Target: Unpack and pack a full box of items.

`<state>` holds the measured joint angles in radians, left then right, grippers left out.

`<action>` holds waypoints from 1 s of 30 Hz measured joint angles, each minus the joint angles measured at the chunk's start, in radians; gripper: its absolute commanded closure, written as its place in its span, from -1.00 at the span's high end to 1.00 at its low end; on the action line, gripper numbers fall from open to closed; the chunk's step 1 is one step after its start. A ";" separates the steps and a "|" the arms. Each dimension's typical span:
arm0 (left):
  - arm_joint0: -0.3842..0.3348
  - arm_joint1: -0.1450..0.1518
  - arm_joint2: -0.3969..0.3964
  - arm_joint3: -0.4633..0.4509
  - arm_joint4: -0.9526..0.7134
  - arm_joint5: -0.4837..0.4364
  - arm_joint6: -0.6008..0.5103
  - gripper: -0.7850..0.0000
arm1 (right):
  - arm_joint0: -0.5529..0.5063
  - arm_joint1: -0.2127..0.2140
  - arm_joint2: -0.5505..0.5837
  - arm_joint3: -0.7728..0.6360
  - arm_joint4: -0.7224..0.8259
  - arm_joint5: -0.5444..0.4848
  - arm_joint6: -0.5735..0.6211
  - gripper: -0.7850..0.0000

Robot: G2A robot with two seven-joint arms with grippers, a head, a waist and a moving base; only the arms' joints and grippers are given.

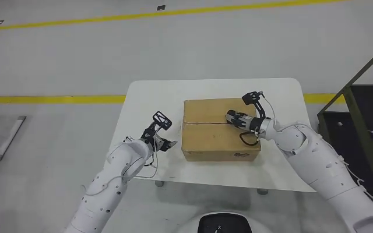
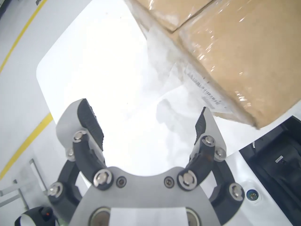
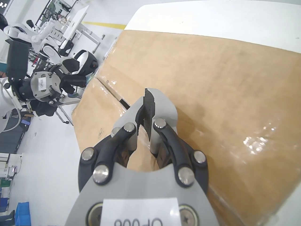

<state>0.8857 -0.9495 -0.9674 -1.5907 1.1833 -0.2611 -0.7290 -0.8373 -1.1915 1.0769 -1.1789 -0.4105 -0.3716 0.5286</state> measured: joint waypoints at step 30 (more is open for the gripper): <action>-0.174 -0.157 0.181 0.377 0.029 0.168 0.353 1.00 | -0.020 0.001 0.017 -0.019 -0.004 -0.003 0.030 -1.00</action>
<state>0.7118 -1.1064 -0.7865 -1.2139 1.2118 -0.0935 -0.3760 -0.8576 -1.1908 1.0935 -1.1979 -0.4149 -0.3745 0.5586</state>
